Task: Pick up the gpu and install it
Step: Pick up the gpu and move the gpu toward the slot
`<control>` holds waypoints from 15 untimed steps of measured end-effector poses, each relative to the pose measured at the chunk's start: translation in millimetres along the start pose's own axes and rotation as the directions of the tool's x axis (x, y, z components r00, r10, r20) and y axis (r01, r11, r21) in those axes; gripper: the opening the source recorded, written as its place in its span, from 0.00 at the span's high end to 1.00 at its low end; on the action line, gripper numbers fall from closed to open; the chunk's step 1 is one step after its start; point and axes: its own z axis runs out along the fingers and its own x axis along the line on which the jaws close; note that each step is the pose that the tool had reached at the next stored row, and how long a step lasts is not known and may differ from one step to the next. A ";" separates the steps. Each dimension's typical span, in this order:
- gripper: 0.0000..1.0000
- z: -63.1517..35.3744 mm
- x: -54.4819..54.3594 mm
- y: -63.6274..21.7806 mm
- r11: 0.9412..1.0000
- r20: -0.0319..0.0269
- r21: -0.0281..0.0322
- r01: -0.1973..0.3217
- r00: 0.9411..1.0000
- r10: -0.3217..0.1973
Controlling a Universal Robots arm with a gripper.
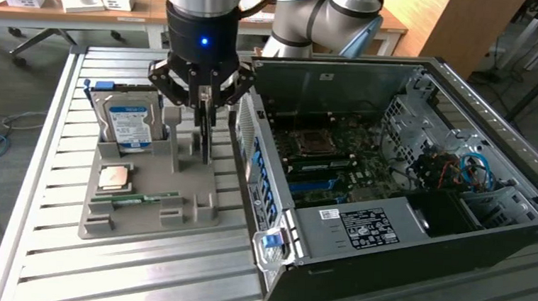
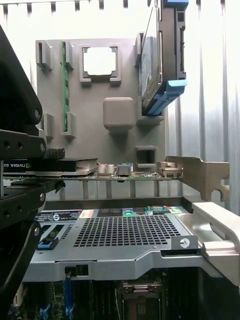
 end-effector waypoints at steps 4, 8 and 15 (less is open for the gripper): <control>0.73 -14.6 -0.9 1.0 1.000 0.000 -0.001 0.000 1.000 0.000; 0.73 -26.8 -1.4 1.9 1.000 0.000 -0.001 0.000 1.000 0.000; 0.73 -45.5 -2.2 3.2 1.000 0.000 -0.002 0.000 1.000 0.000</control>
